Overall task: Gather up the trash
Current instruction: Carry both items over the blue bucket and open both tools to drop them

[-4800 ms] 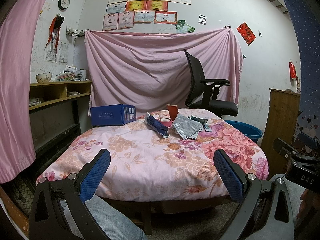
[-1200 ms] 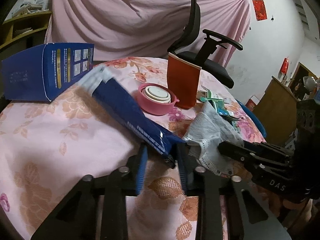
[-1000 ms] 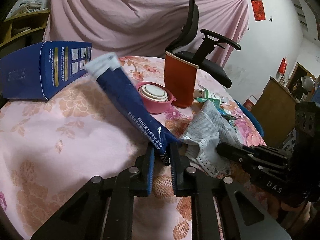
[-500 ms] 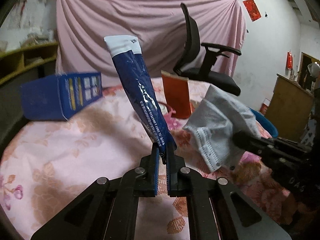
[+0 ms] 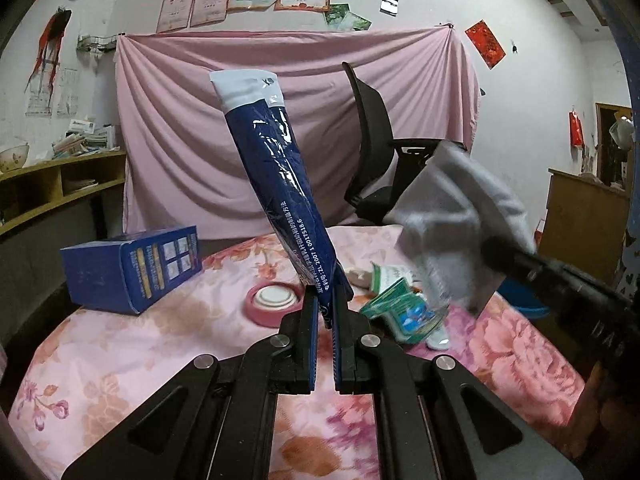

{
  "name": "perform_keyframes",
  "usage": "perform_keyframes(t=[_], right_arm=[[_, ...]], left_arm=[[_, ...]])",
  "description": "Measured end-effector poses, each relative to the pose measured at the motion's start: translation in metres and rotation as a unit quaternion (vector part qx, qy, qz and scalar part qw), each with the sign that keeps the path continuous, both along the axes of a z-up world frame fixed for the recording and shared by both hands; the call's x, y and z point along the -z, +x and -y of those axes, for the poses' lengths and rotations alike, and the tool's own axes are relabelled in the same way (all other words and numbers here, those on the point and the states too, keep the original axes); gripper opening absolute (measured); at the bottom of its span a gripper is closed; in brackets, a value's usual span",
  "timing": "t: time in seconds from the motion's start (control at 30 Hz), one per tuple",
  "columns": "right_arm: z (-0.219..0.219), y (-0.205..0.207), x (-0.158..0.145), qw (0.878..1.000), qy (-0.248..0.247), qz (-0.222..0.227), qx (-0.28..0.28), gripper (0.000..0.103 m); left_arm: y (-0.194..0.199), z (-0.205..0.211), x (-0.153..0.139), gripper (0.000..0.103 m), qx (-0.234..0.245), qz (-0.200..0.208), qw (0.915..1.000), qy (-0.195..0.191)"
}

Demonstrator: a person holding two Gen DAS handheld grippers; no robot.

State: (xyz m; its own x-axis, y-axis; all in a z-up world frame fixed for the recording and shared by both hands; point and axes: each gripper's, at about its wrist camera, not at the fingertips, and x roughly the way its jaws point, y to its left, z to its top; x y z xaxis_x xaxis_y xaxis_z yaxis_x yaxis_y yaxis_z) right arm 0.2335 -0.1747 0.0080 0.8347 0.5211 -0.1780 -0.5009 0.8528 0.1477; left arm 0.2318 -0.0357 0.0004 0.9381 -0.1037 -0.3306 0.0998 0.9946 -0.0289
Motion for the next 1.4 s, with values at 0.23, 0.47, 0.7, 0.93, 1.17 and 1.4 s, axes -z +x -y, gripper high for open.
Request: perform_keyframes(t=[0.23, 0.47, 0.7, 0.93, 1.17, 1.4], right_arm=[[0.050, 0.012, -0.017, 0.995, 0.025, 0.046, 0.082, 0.023], [0.108, 0.044, -0.016, 0.984, 0.043, 0.038, 0.170, 0.023], [0.160, 0.078, -0.002, 0.979, 0.098, -0.039, 0.173, 0.023], [0.185, 0.095, 0.011, 0.966, 0.094, -0.070, 0.232, 0.023], [0.214, 0.110, 0.031, 0.951, 0.097, -0.120, 0.270, 0.026], [0.228, 0.123, 0.051, 0.938, 0.110, -0.181, 0.275, 0.029]], left_arm=[[0.021, 0.039, -0.017, 0.004, 0.052, 0.010, 0.9984, 0.021], [0.070, 0.103, -0.022, 0.004, 0.127, -0.026, 0.9912, 0.025], [0.115, 0.137, -0.018, 0.004, 0.166, -0.074, 0.9831, 0.019], [0.149, 0.177, -0.004, 0.004, 0.205, -0.132, 0.9688, 0.047], [0.182, 0.201, 0.013, 0.004, 0.215, -0.198, 0.9555, 0.042], [0.215, 0.206, 0.026, 0.007, 0.200, -0.247, 0.9477, 0.030]])
